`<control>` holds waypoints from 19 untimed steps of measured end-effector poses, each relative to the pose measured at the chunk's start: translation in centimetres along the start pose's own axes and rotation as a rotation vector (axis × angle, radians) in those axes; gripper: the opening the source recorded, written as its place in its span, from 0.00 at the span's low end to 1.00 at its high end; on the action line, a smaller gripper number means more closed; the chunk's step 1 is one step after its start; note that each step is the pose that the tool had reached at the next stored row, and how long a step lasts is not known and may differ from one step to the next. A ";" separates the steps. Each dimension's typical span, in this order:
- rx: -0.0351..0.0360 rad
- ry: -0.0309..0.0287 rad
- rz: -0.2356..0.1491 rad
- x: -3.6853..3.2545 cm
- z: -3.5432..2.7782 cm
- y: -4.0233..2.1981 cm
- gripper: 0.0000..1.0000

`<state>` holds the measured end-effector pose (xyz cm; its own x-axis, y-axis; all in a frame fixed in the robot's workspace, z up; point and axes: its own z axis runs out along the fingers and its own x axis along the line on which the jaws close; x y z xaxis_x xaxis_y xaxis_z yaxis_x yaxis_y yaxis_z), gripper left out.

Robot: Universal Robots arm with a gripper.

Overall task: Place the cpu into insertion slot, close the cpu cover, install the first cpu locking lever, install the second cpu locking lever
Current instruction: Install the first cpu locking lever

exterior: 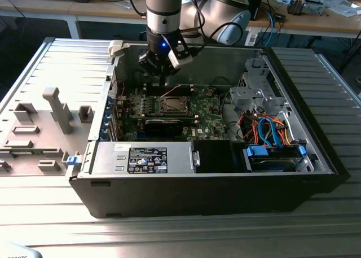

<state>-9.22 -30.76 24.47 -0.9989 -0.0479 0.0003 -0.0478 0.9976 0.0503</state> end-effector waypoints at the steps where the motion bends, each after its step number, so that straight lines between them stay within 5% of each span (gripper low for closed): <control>1: 0.0103 0.0005 0.000 -0.03 0.03 -0.01 0.11; 2: 0.0207 0.0008 -0.001 -0.09 0.13 -0.01 0.11; 3: 0.0215 0.0011 -0.001 -0.21 0.23 -0.03 0.11; 12: 0.0213 -0.0003 0.037 -0.91 1.30 -0.08 0.11; 19: 0.0214 -0.0002 0.036 -1.11 2.04 0.74 0.11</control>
<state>-8.15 -29.87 22.48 -0.9999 -0.0119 0.0015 -0.0119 0.9995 0.0290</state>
